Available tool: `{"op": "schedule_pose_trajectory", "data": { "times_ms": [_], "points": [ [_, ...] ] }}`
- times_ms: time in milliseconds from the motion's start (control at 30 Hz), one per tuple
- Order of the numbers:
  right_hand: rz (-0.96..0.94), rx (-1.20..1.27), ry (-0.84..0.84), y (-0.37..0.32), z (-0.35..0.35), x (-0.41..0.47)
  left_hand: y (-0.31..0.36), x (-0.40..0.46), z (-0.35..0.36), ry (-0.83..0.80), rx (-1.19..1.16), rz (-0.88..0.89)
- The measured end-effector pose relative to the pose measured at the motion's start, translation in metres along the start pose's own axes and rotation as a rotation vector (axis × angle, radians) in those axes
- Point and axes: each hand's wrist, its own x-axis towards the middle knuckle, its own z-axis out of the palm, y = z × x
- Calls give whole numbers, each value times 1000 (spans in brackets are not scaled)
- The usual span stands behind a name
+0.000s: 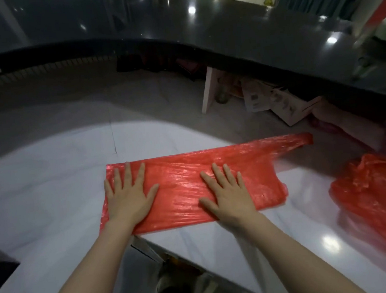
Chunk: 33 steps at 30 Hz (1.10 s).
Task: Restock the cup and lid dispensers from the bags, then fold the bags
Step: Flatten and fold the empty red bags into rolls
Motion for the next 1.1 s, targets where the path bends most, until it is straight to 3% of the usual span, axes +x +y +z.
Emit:
{"op": "schedule_pose_trajectory", "data": {
  "times_ms": [233,333,433,500,567,867,1100],
  "points": [
    [255,49,-19,48,-21,-12,7,7,1,-1,25,43],
    [423,75,105,35,-36,4,8,10,1,11,23,56],
    [195,3,196,3,-41,27,8,12,1,6,19,63],
    [-21,7,93,-22,-37,43,8,14,0,-12,25,73],
    [-53,28,-20,-30,-30,56,4,18,-1,-34,34,71],
    [658,-20,28,98,-34,39,-41,38,-15,-58,67,103],
    [661,67,87,96,-40,35,-41,38,-16,-64,74,86]
  ]
}}
